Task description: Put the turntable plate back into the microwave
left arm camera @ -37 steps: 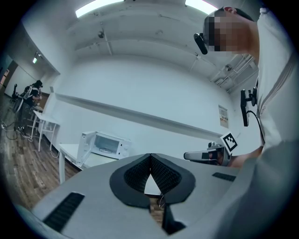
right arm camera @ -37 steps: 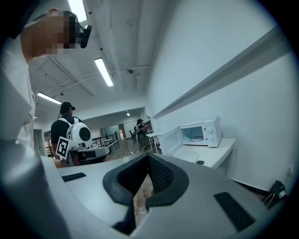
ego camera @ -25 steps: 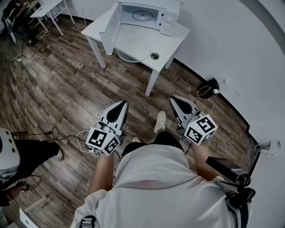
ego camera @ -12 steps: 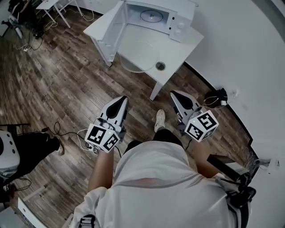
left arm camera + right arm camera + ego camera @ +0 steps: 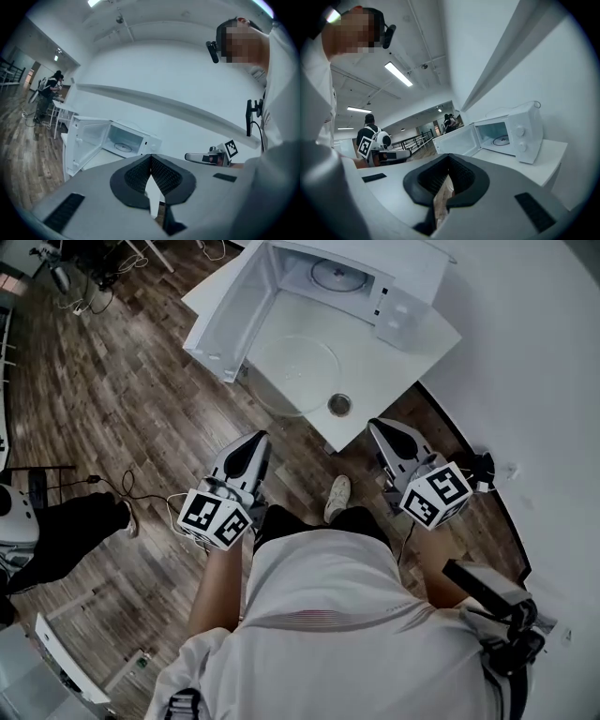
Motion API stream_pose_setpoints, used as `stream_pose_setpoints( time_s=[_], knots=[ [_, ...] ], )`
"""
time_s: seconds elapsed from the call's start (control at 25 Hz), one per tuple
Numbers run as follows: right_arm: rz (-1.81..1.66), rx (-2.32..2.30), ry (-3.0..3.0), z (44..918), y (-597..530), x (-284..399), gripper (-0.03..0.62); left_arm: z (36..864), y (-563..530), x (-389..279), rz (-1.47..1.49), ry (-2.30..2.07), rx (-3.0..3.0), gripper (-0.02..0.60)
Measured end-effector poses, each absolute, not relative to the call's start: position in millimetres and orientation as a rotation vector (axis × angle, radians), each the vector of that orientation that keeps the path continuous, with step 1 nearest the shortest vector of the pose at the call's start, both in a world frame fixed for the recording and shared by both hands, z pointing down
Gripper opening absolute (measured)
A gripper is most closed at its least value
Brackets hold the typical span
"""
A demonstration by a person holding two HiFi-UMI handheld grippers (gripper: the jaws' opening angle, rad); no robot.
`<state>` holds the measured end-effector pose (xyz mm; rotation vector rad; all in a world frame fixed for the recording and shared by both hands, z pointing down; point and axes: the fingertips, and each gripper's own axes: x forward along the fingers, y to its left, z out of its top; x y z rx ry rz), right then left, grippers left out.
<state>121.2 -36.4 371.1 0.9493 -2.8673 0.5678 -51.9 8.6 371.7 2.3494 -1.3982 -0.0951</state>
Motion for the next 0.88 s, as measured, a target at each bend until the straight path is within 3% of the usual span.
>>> stream_pose_setpoints(
  time_s=[0.6, 0.88],
  knots=[
    [0.752, 0.912, -2.729, 437.6, -78.8, 81.3, 0.003, 459.4, -65.8, -102.0, -0.195, -1.309, 2.154, 0.012],
    [0.807, 0.943, -2.644, 465.9, -86.7, 57.6, 0.003, 552.7, -89.3, -137.8, -0.218, -1.232, 1.894, 0.113]
  ],
)
